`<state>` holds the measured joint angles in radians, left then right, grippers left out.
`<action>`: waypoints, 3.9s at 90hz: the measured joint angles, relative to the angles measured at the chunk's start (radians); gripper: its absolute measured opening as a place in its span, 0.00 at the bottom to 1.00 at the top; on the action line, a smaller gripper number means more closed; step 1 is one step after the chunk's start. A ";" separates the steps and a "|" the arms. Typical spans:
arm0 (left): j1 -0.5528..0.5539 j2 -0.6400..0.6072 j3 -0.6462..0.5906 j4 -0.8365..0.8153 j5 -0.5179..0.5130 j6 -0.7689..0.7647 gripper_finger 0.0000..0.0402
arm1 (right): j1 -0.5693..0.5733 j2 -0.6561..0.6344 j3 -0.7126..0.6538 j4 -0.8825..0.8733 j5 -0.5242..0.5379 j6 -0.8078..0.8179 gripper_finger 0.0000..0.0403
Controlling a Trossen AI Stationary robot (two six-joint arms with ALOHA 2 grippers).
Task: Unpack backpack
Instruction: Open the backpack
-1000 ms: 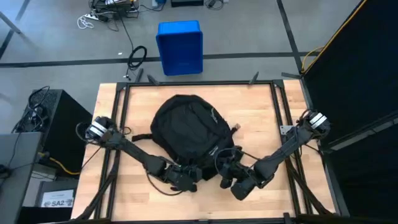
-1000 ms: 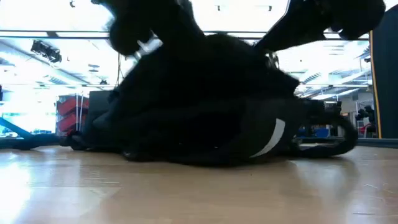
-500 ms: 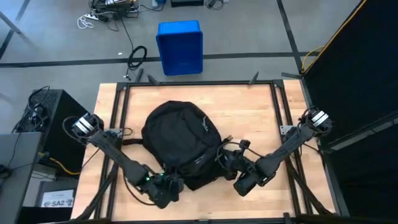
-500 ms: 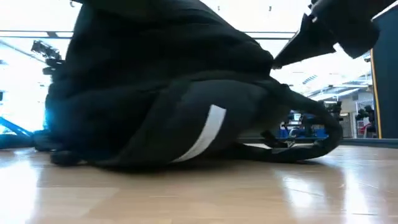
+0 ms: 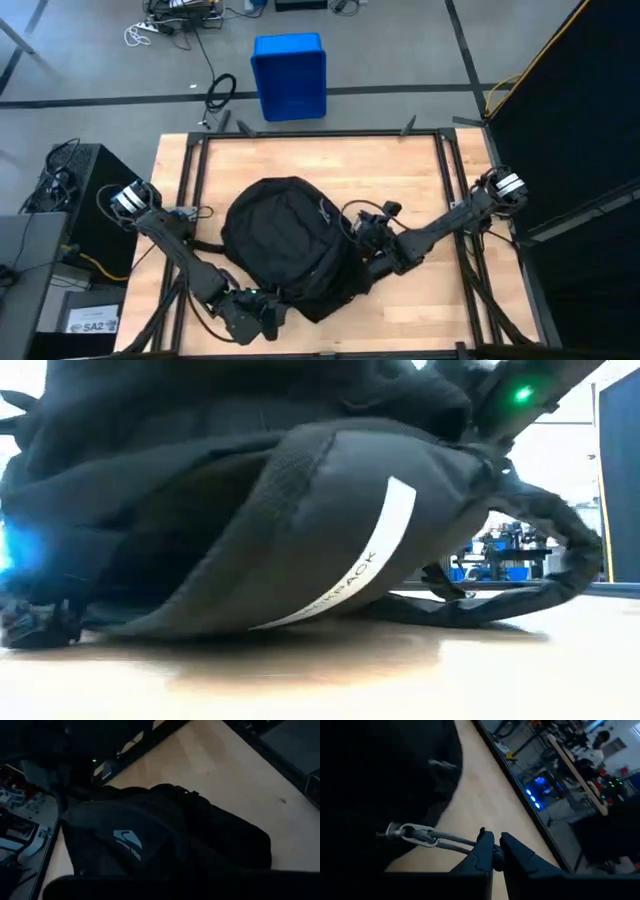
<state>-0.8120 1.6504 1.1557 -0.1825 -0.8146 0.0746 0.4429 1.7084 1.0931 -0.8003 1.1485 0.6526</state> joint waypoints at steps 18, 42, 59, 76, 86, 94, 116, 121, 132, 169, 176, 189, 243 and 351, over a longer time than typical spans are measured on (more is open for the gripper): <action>0.001 0.000 0.000 -0.010 0.019 -0.002 0.00 | 0.008 -0.020 -0.001 0.120 0.007 -0.145 0.00; 0.047 -0.002 0.001 -0.048 -0.009 -0.068 0.00 | 0.082 -0.093 -0.001 0.151 -0.005 -0.183 0.16; 0.101 -0.002 0.001 -0.053 -0.020 -0.081 0.00 | 0.150 -0.137 -0.001 0.277 -0.102 -0.196 0.30; 0.151 -0.002 0.001 -0.046 -0.027 -0.077 0.00 | 0.209 -0.086 -0.001 0.426 -0.171 -0.291 0.37; 0.171 -0.001 0.001 -0.029 -0.014 -0.075 0.00 | 0.209 -0.030 -0.001 0.470 -0.201 -0.331 0.37; 0.178 -0.001 0.001 -0.021 0.007 -0.058 0.00 | 0.198 0.017 -0.001 0.508 -0.200 -0.394 0.37; 0.191 -0.001 0.001 -0.017 0.045 -0.052 0.00 | 0.169 0.073 -0.001 0.589 -0.245 -0.578 0.44; 0.191 0.000 0.001 -0.017 0.046 -0.052 0.00 | 0.167 0.073 -0.001 0.611 -0.275 -0.593 0.47; 0.191 0.000 0.001 0.006 0.046 -0.047 0.00 | 0.157 0.073 -0.001 0.625 -0.312 -0.613 0.53; 0.190 -0.057 0.000 0.030 -0.164 0.005 0.00 | 0.084 0.072 0.001 0.426 -0.537 -0.473 0.37; 0.190 -0.080 0.000 0.027 -0.220 0.022 0.00 | 0.083 0.072 0.001 0.399 -0.572 -0.447 0.28; 0.189 -0.122 -0.001 0.017 -0.334 0.031 0.00 | 0.098 0.072 0.001 0.343 -0.612 -0.382 0.10; 0.190 -0.189 -0.002 -0.055 -0.459 -0.034 0.00 | 0.125 0.059 -0.148 0.439 -0.620 -0.227 0.02; 0.135 -0.059 0.001 -0.089 -0.116 -0.128 0.00 | -0.100 -0.107 -0.125 0.377 -0.243 -0.373 0.57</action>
<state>-0.6769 1.5911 1.1564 -0.2718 -0.9303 -0.0532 0.3433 1.6015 0.9680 -0.4228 0.9058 0.2794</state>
